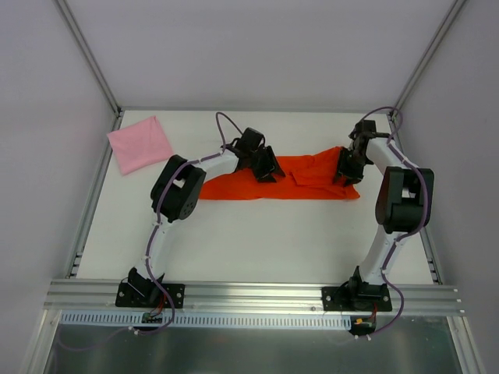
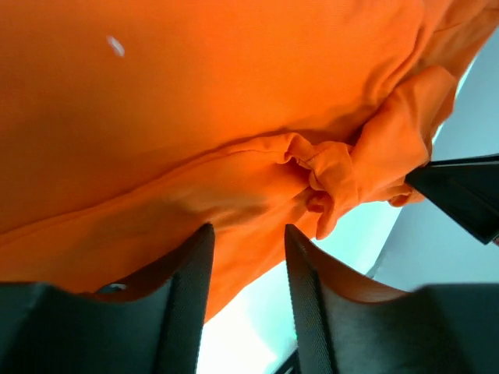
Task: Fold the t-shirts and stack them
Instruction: Fold the other side of the tshirt into a rectangle
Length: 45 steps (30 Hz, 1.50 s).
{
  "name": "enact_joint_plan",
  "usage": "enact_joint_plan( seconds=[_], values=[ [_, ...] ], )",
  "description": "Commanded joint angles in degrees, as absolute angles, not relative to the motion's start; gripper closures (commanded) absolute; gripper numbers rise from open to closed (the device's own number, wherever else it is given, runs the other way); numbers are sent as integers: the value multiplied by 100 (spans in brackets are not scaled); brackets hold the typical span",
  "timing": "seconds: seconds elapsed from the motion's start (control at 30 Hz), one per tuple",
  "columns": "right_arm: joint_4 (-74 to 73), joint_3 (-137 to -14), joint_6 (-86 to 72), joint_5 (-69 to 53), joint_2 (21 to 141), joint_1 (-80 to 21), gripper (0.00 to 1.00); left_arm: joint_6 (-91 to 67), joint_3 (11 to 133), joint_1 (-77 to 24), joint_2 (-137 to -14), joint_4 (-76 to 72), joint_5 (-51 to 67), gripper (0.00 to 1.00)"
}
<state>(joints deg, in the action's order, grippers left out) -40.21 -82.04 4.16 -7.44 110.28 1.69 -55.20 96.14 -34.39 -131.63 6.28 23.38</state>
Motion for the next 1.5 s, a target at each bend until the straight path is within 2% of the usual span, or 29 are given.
enact_joint_plan(
  seconds=[0.0,0.07,0.1,0.17,0.2,0.37,0.53,0.6,0.77,0.83,0.9,1.3,1.43,1.47],
  values=[
    [-4253,-8594,641,-465,11109,211,47,-5177,9974,-3401,-13034,983,2180,49],
    [-4385,-8779,694,-641,11074,211,34,-5063,10072,-3401,-12930,1037,2119,41],
    [-4464,-8946,747,-929,10987,211,19,-4967,10177,-3401,-12868,1089,2092,32],
    [-4535,-9096,765,-1107,10777,211,8,-4843,10404,-3393,-12745,1168,2030,27],
    [-4587,-9201,782,-1116,10697,211,6,-4712,10511,-3393,-12727,1282,2022,23],
    [-4816,-9194,1098,-634,10187,211,4,-4342,10855,-3401,-12613,1599,2092,21],
    [-4633,-8117,1187,-150,9704,211,6,-3938,10434,-3358,-12323,1845,2004,19],
    [-4325,-7457,1125,-106,9511,220,9,-3762,10214,-3261,-12191,1942,1978,18],
    [-3841,-6786,1064,156,9501,220,12,-3105,9853,-2971,-11848,2302,2109,18],
    [-3736,-6706,1055,193,9545,211,18,-2849,9774,-2866,-11760,2452,2136,18],
    [-3604,-6697,1090,246,9580,211,26,-2541,9643,-2778,-11637,2593,2136,18],
    [-3700,-7348,1608,834,10292,220,47,-2223,8879,-2233,-11365,3076,2171,22],
    [-3709,-7374,1696,914,10450,220,64,-2294,8614,-2127,-11023,3286,1882,23],
    [-3709,-7391,1696,914,10468,220,71,-2311,8544,-2092,-10926,3304,1724,23]
  ],
)
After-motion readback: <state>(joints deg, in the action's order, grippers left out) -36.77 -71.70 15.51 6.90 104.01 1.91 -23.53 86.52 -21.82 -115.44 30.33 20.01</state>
